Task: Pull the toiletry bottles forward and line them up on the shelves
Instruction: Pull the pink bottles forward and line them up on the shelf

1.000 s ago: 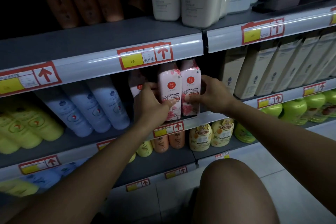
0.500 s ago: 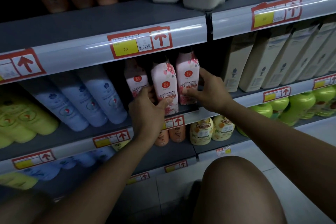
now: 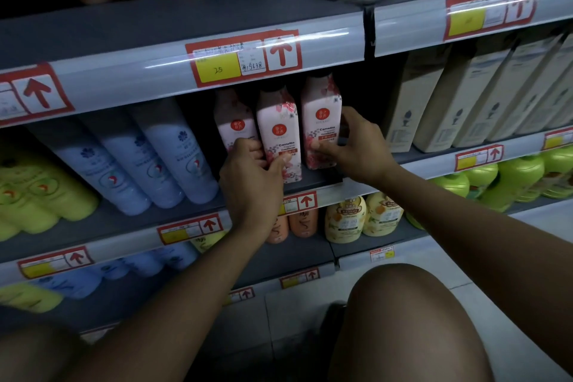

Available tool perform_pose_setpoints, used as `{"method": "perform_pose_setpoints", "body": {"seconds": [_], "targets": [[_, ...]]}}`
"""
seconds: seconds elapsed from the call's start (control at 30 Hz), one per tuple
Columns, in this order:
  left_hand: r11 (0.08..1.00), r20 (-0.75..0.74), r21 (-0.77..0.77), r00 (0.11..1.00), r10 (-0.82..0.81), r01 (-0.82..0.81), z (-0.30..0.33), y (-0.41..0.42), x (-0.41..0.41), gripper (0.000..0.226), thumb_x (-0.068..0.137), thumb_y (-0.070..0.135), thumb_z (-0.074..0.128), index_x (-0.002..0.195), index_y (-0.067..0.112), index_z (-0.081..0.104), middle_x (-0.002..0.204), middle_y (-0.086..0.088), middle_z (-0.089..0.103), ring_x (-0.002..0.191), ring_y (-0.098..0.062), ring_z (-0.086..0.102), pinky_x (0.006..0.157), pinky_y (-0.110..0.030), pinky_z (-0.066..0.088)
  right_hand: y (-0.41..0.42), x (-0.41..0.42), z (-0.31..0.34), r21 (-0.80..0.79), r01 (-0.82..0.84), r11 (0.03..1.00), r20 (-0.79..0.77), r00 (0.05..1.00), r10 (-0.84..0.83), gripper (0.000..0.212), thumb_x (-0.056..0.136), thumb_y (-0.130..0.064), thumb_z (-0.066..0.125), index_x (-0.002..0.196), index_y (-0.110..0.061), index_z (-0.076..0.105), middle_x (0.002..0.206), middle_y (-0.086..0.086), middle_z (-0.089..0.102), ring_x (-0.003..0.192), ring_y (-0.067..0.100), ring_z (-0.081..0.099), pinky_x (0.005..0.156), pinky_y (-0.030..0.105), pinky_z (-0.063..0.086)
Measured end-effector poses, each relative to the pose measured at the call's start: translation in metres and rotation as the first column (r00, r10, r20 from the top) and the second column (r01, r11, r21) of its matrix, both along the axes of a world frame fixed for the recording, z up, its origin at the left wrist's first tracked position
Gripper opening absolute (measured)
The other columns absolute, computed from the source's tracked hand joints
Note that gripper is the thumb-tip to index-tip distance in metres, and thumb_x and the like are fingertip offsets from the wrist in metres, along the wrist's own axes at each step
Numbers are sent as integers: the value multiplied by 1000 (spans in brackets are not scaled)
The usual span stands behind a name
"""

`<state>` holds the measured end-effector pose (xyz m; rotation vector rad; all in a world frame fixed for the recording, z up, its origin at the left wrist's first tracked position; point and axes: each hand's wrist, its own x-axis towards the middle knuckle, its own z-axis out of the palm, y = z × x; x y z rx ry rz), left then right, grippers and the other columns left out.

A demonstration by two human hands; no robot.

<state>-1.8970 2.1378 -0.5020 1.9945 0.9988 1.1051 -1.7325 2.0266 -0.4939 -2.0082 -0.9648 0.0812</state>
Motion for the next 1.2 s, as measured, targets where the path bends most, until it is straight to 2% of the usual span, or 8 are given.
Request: {"method": "perform_pose_setpoints", "body": {"seconds": [0.17, 0.33, 0.4, 0.53, 0.63, 0.93, 1.07, 1.2], "targets": [[999, -7, -13, 999, 34, -34, -2, 7, 3, 40, 70, 42, 92, 90, 22, 63, 88, 9, 75, 77, -10, 73, 69, -40, 62, -3, -5, 1, 20, -29, 999, -39, 999, 29, 67, 81, -37, 84, 137, -17, 53, 122, -5, 72, 105, 2, 65, 80, 5, 46], [999, -11, -13, 999, 53, -53, 7, 6, 6, 39, 71, 37, 93, 84, 15, 64, 81, 5, 73, 72, -10, 70, 67, -37, 61, -9, -14, 1, 2, -36, 999, -35, 999, 36, 63, 84, -36, 83, 136, -16, 55, 119, -8, 72, 100, -3, 62, 74, -4, 41], [998, -18, 7, 998, 66, -66, 9, 6, 7, 39, 72, 37, 93, 78, 15, 61, 73, 8, 67, 67, -10, 65, 63, -34, 56, -8, -19, 0, 8, -19, 1000, -37, 999, 20, 62, 83, -36, 83, 135, -18, 55, 117, -10, 72, 100, -3, 61, 81, 2, 46], [998, 6, 29, 999, 52, -52, 5, 5, 8, 39, 76, 30, 91, 72, 16, 55, 68, 8, 60, 62, -9, 59, 55, -21, 44, 3, -30, -5, 31, 37, 999, -41, 999, -35, 79, 70, -37, 91, 134, -22, 48, 121, -6, 68, 108, 12, 65, 91, 31, 55], [999, 23, 27, 999, 36, -37, 2, 6, 8, 36, 77, 24, 91, 72, 18, 55, 66, 9, 61, 62, -9, 61, 55, -22, 47, 11, -32, -9, 47, 99, 994, -14, 995, -98, 79, 68, -37, 91, 132, -21, 47, 123, -1, 68, 113, 21, 66, 92, 46, 57], [998, 32, 59, 999, 33, -35, 3, 8, 15, 25, 82, 26, 86, 72, 17, 65, 66, 12, 66, 61, -3, 64, 56, -19, 51, 26, -26, -14, 61, 127, 990, -18, 992, -126, 82, 65, -45, 91, 131, -24, 47, 124, -1, 69, 113, 21, 67, 92, 48, 58], [998, 32, 47, 998, 45, -47, 1, 9, 18, 26, 82, 28, 86, 71, 17, 65, 64, 12, 65, 60, -3, 64, 55, -4, 39, 33, -21, -15, 52, 139, 989, 14, 990, -140, 78, 65, -46, 90, 127, -23, 50, 122, 0, 67, 111, 22, 66, 91, 46, 57], [998, 36, 58, 999, 33, -35, 0, 9, 18, 26, 82, 28, 86, 73, 15, 66, 66, 12, 66, 61, -2, 63, 57, -4, 39, 37, -18, -15, 27, 158, 987, 72, 984, -160, 74, 68, -43, 90, 126, -16, 54, 121, 5, 58, 112, 20, 55, 91, 33, 47]]}}
